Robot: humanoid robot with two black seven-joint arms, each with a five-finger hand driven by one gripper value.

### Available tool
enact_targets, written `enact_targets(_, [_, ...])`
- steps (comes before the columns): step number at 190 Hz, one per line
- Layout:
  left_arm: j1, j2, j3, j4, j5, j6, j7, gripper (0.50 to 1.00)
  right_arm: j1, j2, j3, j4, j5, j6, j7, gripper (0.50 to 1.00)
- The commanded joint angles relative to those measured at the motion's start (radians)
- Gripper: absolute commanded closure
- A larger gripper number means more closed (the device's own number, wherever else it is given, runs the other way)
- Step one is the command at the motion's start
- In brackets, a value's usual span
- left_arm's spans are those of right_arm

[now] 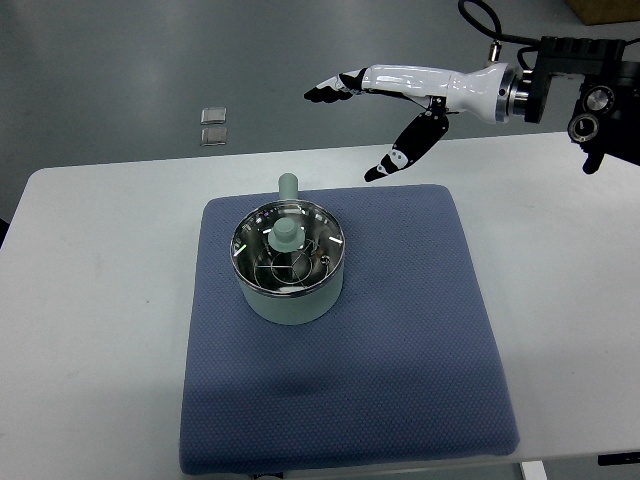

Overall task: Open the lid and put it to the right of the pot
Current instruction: 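Raise the right hand and swing it over the pot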

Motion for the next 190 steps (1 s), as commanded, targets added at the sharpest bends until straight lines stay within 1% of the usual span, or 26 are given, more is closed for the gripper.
enact_targets(1, [0.001, 0.000, 0.000, 0.000, 0.000, 0.000, 0.000, 0.500, 0.016, 0.016, -0.016, 0.006, -0.046, -0.005, -0.005, 0.566])
enact_targets(49, [0.000, 0.000, 0.000, 0.000, 0.000, 0.000, 0.000, 0.500, 0.065, 0.035, -0.061, 0.006, -0.064, -0.010, -0.008, 0.566])
enact_targets(50, [0.000, 0.000, 0.000, 0.000, 0.000, 0.000, 0.001, 0.500, 0.077, 0.039, -0.090, 0.006, -0.064, -0.022, -0.008, 0.566])
enact_targets(67, [0.000, 0.000, 0.000, 0.000, 0.000, 0.000, 0.000, 0.500, 0.080, 0.044, -0.130, 0.006, -0.066, -0.057, -0.008, 0.566])
enact_targets(85, [0.000, 0.000, 0.000, 0.000, 0.000, 0.000, 0.000, 0.500, 0.088, 0.071, -0.167, 0.006, -0.066, -0.103, -0.008, 0.566])
enact_targets(95, [0.000, 0.000, 0.000, 0.000, 0.000, 0.000, 0.000, 0.500, 0.088, 0.071, -0.167, 0.006, -0.066, -0.103, -0.008, 0.566])
enact_targets(96, [0.000, 0.000, 0.000, 0.000, 0.000, 0.000, 0.000, 0.500, 0.091, 0.076, -0.194, 0.003, -0.066, -0.129, -0.008, 0.566])
enact_targets(117, [0.000, 0.000, 0.000, 0.000, 0.000, 0.000, 0.001, 0.500, 0.103, 0.104, -0.239, -0.003, -0.063, -0.192, -0.012, 0.566])
enact_targets(134, [0.000, 0.000, 0.000, 0.000, 0.000, 0.000, 0.000, 0.500, 0.108, 0.125, -0.246, -0.005, -0.055, -0.220, -0.015, 0.566])
enact_targets(160, [0.000, 0.000, 0.000, 0.000, 0.000, 0.000, 0.000, 0.500, 0.131, 0.151, -0.251, -0.006, -0.049, -0.237, -0.017, 0.568])
enact_targets(190, [0.000, 0.000, 0.000, 0.000, 0.000, 0.000, 0.001, 0.500, 0.161, 0.193, -0.299, -0.014, -0.049, -0.281, -0.028, 0.568])
